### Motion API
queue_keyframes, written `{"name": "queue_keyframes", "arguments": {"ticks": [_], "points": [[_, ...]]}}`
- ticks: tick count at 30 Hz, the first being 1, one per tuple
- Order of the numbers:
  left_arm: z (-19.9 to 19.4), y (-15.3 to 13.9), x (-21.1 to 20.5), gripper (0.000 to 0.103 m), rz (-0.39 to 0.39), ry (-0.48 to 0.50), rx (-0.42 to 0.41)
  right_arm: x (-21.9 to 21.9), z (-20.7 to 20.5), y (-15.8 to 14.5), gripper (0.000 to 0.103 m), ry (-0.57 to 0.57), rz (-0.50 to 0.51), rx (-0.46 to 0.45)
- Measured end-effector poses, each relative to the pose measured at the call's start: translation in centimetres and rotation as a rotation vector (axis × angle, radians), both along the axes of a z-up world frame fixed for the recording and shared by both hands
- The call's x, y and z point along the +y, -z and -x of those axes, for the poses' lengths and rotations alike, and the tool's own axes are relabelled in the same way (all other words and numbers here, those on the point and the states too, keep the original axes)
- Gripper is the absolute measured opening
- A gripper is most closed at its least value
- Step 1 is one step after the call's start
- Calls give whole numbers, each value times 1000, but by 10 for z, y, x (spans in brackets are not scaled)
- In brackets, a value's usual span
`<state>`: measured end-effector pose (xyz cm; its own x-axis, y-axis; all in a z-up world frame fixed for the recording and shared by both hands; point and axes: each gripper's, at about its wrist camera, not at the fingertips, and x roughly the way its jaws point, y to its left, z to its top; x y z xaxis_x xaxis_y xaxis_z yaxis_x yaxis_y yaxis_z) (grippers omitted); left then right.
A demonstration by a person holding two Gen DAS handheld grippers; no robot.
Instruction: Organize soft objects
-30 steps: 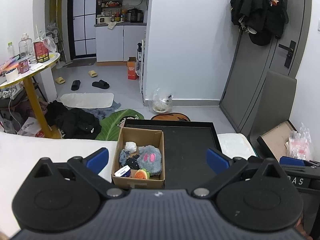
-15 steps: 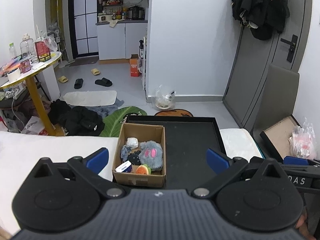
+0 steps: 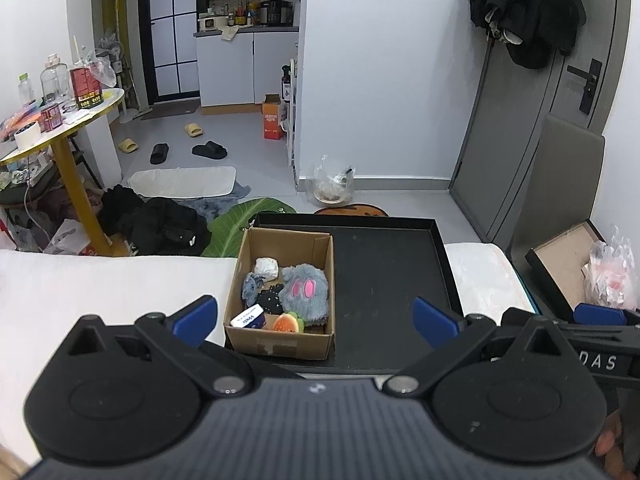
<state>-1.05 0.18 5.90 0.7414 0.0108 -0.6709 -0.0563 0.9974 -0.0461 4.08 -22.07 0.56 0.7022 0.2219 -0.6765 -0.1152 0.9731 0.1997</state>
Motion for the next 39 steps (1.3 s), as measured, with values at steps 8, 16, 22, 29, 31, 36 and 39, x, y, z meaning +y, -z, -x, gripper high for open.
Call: {"name": "queue_keyframes", "arguments": {"ticks": [8,16,22,29,31,36,39], "points": [[1,2,1,103,4,-2,3,0,-2,0,103,-1,3,2],[1,4,2,103,3,-1,6,1,-2,2,103,-6,12,4],[3,6,1,103,5,-1,7,1,-2,2,103,-4,17,0],[3,6,1,103,5,-2,8,2,-3,2,103,-6,23,2],[3,6,1,103,5,-1,8,3,-3,2,103,-7,24,2],[3,6,1,103,5,-1,7,4,-3,2,103,-9,27,1],[4,7,0,103,5,-1,5,4,-3,3,103,-8,32,4]]}}
